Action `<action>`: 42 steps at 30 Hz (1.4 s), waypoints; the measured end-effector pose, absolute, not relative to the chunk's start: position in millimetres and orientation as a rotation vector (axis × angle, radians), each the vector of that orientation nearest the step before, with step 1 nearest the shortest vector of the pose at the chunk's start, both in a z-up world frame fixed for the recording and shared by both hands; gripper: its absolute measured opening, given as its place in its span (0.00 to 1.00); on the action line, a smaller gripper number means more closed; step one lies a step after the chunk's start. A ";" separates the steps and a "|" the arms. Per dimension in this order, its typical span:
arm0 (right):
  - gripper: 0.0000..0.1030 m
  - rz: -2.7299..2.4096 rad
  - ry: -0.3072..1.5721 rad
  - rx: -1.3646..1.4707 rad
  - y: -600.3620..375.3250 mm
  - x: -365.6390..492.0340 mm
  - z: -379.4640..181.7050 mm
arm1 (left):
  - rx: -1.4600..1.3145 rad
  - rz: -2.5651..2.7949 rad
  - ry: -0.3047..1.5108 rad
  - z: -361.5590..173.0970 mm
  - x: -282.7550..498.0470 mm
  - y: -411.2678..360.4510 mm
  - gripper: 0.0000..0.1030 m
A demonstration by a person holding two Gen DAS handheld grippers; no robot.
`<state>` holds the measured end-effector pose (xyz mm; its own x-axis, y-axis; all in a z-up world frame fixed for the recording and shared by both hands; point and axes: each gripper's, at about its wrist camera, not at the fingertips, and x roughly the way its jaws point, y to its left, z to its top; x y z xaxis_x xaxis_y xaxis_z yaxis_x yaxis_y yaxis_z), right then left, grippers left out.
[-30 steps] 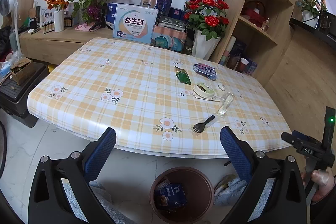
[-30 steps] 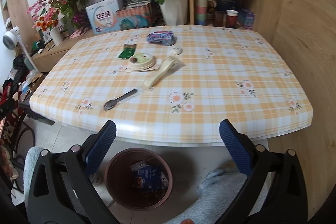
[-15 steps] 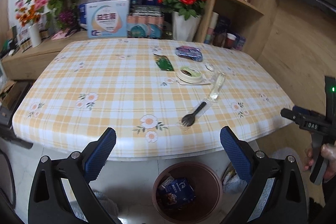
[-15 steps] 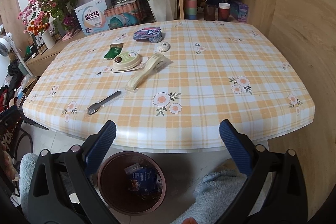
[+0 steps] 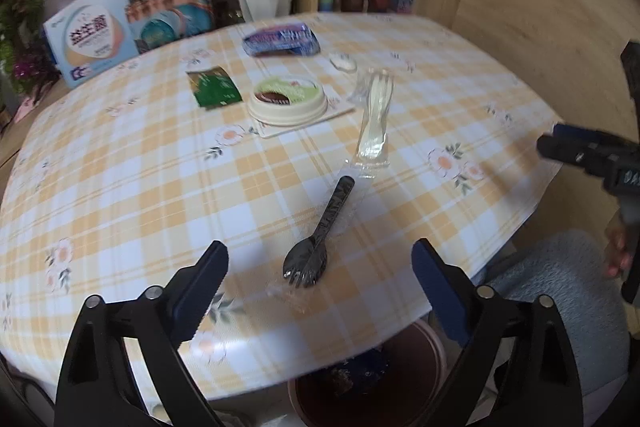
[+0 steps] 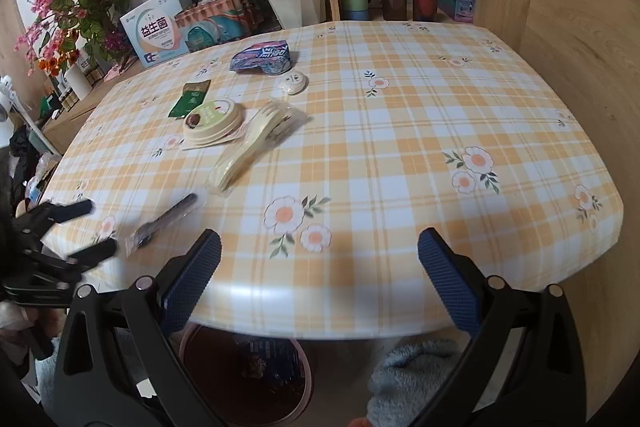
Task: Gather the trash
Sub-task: 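Reach the left gripper to the black plastic fork and close on it, then grasp the green-lidded yogurt tub with the right gripper while the left gripper holds the fork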
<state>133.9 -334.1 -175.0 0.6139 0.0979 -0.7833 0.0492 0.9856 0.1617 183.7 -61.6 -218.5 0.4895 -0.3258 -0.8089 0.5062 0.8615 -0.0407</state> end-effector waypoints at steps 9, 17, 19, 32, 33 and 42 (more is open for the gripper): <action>0.94 0.040 0.936 0.166 -342.4 168.2 -189.5 | 0.338 -0.509 0.978 -253.7 219.9 -83.4 0.70; 0.94 0.066 0.937 0.139 -335.4 187.4 -194.8 | 0.335 -0.563 0.979 -257.4 225.5 -90.0 0.47; 0.94 0.070 0.938 0.163 -335.8 191.6 -196.2 | 0.330 -0.564 0.968 -256.7 223.2 -91.1 0.26; 0.94 0.144 0.943 0.118 -308.3 219.0 -192.9 | -0.010 -0.463 0.933 -226.9 232.3 -26.2 0.10; 0.94 0.169 0.933 0.126 -303.9 224.5 -190.6 | -0.041 -0.447 0.923 -223.0 231.8 -18.6 0.10; 0.94 0.340 0.906 0.022 -241.2 281.9 -185.1 | -0.177 -0.347 0.859 -204.8 226.0 30.7 0.10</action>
<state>281.9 -241.2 -185.1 0.5671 0.2990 -0.7675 -0.2802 0.9462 0.1616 226.0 30.7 -204.8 0.6014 -0.3686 -0.7089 0.2275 0.9295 -0.2903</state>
